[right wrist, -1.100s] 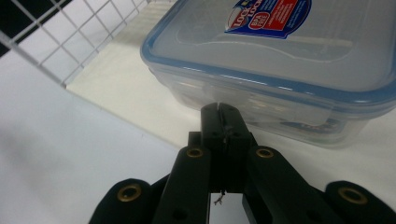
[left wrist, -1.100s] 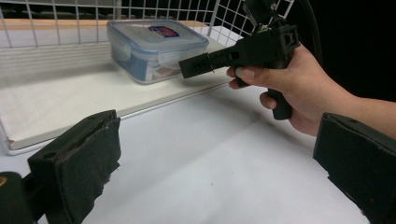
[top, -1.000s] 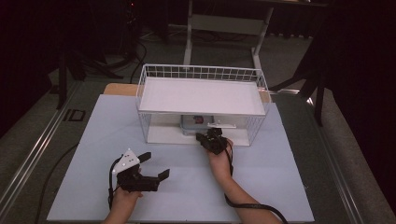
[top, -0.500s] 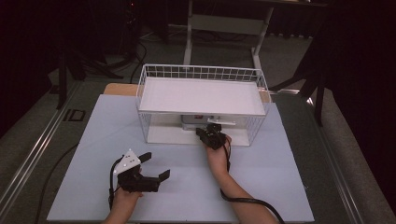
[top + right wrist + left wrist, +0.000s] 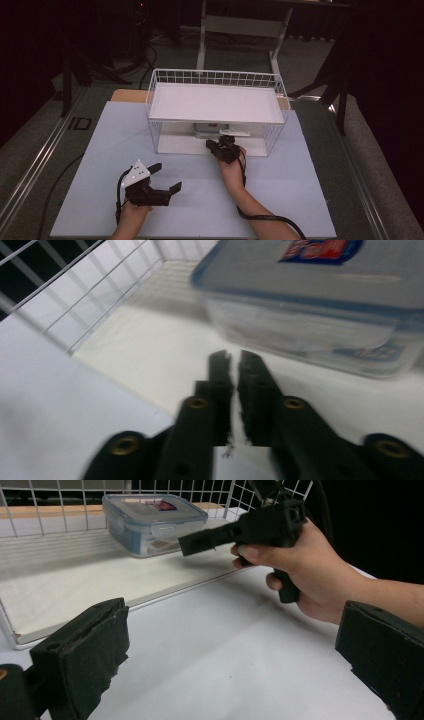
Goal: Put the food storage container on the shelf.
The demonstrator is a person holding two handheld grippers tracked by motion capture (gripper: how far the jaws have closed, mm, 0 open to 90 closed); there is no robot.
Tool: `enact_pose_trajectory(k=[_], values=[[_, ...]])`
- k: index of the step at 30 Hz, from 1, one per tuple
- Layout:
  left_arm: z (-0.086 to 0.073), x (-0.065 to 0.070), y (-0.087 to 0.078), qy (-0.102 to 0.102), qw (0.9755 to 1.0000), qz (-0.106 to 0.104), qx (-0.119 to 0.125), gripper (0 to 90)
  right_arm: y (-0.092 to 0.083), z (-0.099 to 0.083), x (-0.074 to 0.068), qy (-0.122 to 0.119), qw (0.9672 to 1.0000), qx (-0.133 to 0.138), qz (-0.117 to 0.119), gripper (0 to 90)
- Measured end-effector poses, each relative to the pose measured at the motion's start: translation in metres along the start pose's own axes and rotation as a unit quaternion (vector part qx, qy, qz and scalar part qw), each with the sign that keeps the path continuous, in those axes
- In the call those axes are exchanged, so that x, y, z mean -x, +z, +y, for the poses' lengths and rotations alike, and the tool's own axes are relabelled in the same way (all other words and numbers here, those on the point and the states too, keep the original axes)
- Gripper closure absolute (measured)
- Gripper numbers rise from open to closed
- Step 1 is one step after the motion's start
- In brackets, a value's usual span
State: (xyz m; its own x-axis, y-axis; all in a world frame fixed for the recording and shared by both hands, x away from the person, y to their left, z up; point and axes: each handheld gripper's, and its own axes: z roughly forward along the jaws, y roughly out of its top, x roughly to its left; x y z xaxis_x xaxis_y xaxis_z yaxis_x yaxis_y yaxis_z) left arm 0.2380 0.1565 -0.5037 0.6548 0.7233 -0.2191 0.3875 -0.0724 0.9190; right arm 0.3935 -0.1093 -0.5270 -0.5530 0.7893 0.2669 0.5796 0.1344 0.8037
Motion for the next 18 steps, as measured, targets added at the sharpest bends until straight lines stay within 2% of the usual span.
enact_pose_trajectory(k=[2,6,8,10,11,14,16,18], values=[[0.001,0.000,0.000,0.001,1.0000,0.001,0.002,1.8,-0.004,-0.002,-0.004,-0.014,0.9999,0.004,0.006,72.0],[0.002,0.001,0.000,0.006,0.9999,-0.007,0.004,1.8,-0.014,-0.004,-0.009,-0.019,0.9995,0.012,0.020,50.9],[0.003,0.003,0.001,0.015,0.9998,-0.012,0.002,1.8,-0.021,-0.004,-0.010,-0.024,0.9990,0.028,0.024,37.8],[0.003,0.005,0.002,0.019,0.9996,-0.019,0.002,1.8,-0.026,-0.004,-0.011,-0.029,0.9984,0.028,0.039,27.7],[0.003,0.005,0.002,0.020,0.9995,-0.025,0.004,1.8,-0.029,-0.004,-0.012,-0.031,0.9979,0.024,0.052,25.3],[0.004,0.009,0.004,0.026,0.9991,-0.035,0.002,1.8,-0.036,-0.007,-0.014,-0.044,0.9961,0.024,0.072,18.4],[0.005,0.010,0.007,0.025,0.9988,-0.042,-0.001,1.8,-0.040,-0.009,-0.015,-0.059,0.9960,0.020,0.065,16.9],[0.006,0.010,0.008,0.020,0.9987,-0.046,-0.002,1.8,-0.044,-0.010,-0.014,-0.064,0.9952,0.014,0.073,13.9]])
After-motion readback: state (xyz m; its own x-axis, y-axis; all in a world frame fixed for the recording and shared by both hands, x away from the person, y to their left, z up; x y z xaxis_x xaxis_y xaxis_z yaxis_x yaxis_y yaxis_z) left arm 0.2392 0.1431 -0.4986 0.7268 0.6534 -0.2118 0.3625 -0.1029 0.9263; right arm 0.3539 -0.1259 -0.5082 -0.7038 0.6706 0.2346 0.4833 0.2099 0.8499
